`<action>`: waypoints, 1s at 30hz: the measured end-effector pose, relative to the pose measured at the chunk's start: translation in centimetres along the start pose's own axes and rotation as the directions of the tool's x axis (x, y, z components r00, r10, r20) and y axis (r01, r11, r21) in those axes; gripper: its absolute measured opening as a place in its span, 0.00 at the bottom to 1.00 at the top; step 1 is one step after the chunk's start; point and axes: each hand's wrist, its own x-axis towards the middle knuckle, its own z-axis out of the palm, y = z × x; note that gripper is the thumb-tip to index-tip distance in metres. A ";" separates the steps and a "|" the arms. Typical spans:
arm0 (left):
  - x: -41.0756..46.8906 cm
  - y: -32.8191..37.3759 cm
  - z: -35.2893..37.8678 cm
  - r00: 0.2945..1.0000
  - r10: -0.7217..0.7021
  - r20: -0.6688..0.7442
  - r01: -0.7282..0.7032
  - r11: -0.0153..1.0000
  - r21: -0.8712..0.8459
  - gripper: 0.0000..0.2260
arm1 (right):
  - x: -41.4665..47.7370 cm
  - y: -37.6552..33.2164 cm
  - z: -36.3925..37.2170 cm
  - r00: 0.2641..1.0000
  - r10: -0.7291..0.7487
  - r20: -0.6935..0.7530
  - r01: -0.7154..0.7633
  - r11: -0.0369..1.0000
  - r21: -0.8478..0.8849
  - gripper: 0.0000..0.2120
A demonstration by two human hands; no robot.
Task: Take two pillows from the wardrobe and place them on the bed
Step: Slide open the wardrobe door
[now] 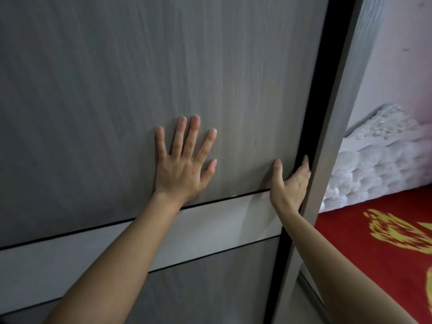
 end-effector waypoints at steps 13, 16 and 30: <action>-5.0 -6.3 -2.2 0.977 -0.164 0.133 0.145 0.979 0.142 0.35 | -5.8 -1.4 1.7 0.966 -0.138 0.218 0.148 0.989 -0.030 0.35; -6.7 -8.3 -3.6 0.956 -0.239 0.173 0.209 0.963 0.171 0.37 | -7.6 -1.8 2.8 0.941 -0.190 0.279 0.202 0.979 -0.016 0.31; -17.4 -16.7 -11.1 0.680 -0.555 0.480 0.496 0.829 0.256 0.36 | -17.8 -5.8 7.4 0.565 -0.345 0.749 0.249 0.937 0.244 0.42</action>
